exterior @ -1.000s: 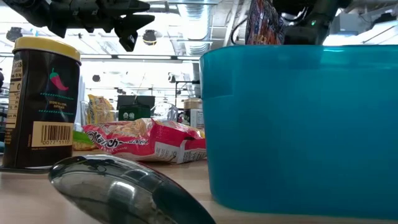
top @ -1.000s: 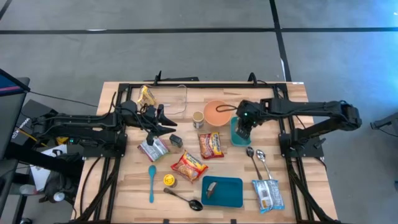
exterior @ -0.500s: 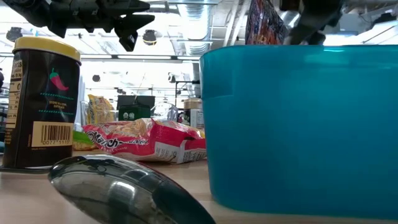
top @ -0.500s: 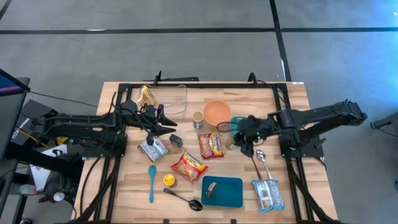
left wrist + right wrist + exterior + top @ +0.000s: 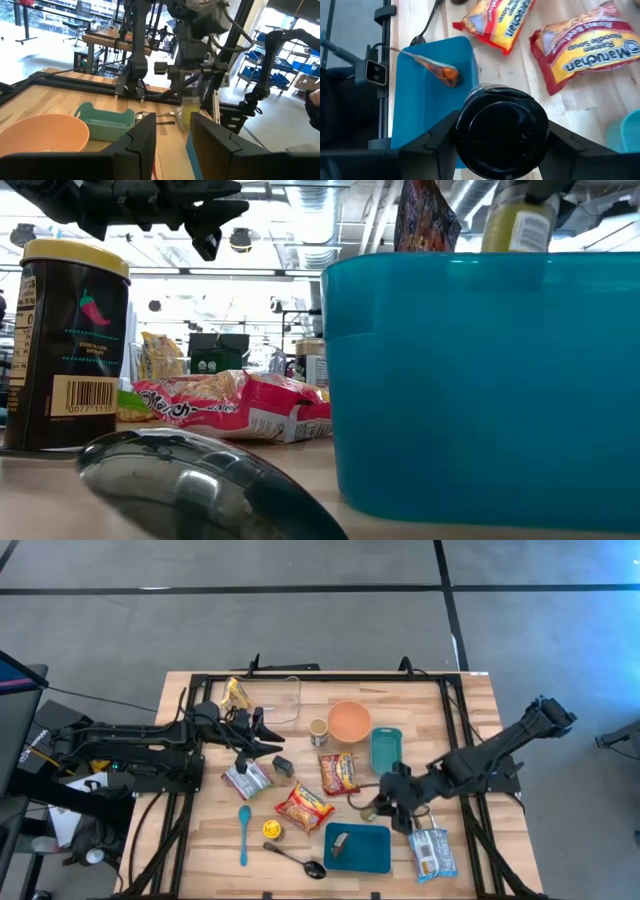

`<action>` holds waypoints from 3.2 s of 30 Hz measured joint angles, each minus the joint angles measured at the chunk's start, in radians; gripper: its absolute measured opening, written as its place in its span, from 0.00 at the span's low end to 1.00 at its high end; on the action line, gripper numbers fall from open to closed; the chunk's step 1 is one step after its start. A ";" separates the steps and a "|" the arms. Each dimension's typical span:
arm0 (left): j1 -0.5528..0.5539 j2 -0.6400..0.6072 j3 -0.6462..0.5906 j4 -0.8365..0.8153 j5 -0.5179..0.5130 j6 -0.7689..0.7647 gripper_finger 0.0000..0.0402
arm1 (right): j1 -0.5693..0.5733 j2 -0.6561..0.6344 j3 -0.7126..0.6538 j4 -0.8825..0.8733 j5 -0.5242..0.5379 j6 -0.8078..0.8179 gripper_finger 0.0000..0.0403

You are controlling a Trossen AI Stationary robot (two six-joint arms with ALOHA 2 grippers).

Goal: Pick & Place Food Item
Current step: Put the black seasoning bottle into the blue bin

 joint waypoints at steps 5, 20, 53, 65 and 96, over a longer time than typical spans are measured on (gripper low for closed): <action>0.000 0.000 0.000 0.000 0.000 0.000 0.29 | 0.038 0.088 0.069 0.011 0.001 -0.002 0.49; 0.000 0.000 0.000 0.004 0.000 0.000 0.29 | 0.067 0.362 0.252 -0.093 -0.012 -0.021 0.49; 0.000 0.000 0.000 0.004 0.000 0.000 0.29 | 0.037 0.565 0.403 -0.113 -0.022 -0.099 0.51; 0.000 0.000 0.000 0.004 0.000 0.000 0.29 | 0.009 0.565 0.403 -0.111 -0.031 -0.097 0.60; 0.000 0.000 0.000 0.004 0.000 0.000 0.29 | -0.006 0.528 0.444 -0.171 -0.112 -0.089 0.61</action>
